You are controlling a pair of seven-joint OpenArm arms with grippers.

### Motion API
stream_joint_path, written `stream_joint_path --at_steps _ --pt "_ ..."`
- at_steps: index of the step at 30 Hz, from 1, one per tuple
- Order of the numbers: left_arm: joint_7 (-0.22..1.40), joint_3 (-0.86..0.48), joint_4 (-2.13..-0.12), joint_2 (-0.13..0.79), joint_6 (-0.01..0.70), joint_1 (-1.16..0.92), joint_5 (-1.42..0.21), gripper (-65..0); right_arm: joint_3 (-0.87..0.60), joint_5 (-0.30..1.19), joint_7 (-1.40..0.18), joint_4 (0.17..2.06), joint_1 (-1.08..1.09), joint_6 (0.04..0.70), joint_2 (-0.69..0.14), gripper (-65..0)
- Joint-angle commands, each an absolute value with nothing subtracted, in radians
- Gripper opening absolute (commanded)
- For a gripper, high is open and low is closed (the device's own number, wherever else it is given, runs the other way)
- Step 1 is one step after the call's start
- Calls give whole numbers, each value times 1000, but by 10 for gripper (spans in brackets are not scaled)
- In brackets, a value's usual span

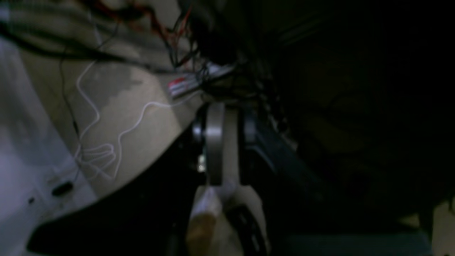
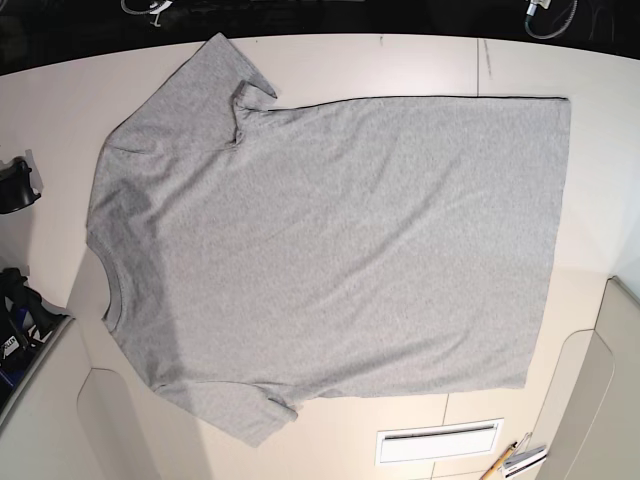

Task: Fold the T-shirt properly
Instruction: 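Move both grippers to the shirt's side seam corners and grasp them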

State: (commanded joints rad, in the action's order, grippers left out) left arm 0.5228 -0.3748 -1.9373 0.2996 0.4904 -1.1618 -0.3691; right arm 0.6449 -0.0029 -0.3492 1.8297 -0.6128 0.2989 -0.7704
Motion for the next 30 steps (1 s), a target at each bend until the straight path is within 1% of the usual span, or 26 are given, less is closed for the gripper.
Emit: stream_joint_path --at_steps 4,6,9,11,13,14,17,18,19,20,22,24,25,26,27,28,29,30 --pt "603 -496 -2054 300 490 -1164 -448 -534 638 -3 -366 1928 -612 298 -770 -572" --pt "614 -548 -2096 300 491 -1164 -484 -534 629 -3 -368 1978 -612 291 -770 -571" --pt "614 -604 -2126 300 490 -1163 -521 -534 594 -3 -382 2051 -613 250 -770 -572" --pt "614 -621 -2127 300 490 -1161 -543 -534 558 -3 -406 2091 -613 210 -770 -572" --pt "614 -623 -2127 300 491 -1160 -542 -534 512 -3 -429 2118 -612 146 -769 -571" --pt "614 -623 -2127 300 491 -1153 -542 -534 485 -4 -431 2122 -612 102 -768 -571" --pt "651 -623 -2126 300 491 -1096 -519 -534 393 -27 -452 2123 -612 -102 -741 -571" --pt "681 -623 -2126 300 490 -1069 -516 -534 360 -52 -486 2123 -612 -153 -725 -571" --pt "715 -623 -2126 300 490 -1043 -516 -534 326 -76 -528 2123 -612 -185 -708 -571" --pt "749 -623 -2126 300 490 -1015 -516 -534 292 -92 -576 2123 -609 -192 -693 -571" --pt "792 -623 -2126 300 490 -958 -516 -533 225 -92 -607 2123 -610 -185 -663 -559" --pt "793 -623 -2126 302 490 -913 -517 -533 166 -55 -625 2123 -610 -150 -641 -493" --pt "794 -623 -2126 303 490 -898 -517 -533 137 -31 -642 2123 -610 -143 -626 -444" --pt "794 -623 -2126 308 490 -889 -516 -513 110 -8 -665 2122 -610 -120 -611 -392" --pt "794 -623 -2126 313 490 -883 -516 -460 81 23 -690 2122 -610 -97 -596 -350" --pt "794 -623 -2126 319 490 -878 -516 -383 51 65 -705 2121 -611 -79 -580 -326" --pt "793 -623 -2126 325 490 -875 -517 -303 22 104 -715 2117 -611 -59 -565 -321" --pt "793 -623 -2126 331 490 -871 -523 -248 -7 136 -719 2112 -611 -39 -549 -321"
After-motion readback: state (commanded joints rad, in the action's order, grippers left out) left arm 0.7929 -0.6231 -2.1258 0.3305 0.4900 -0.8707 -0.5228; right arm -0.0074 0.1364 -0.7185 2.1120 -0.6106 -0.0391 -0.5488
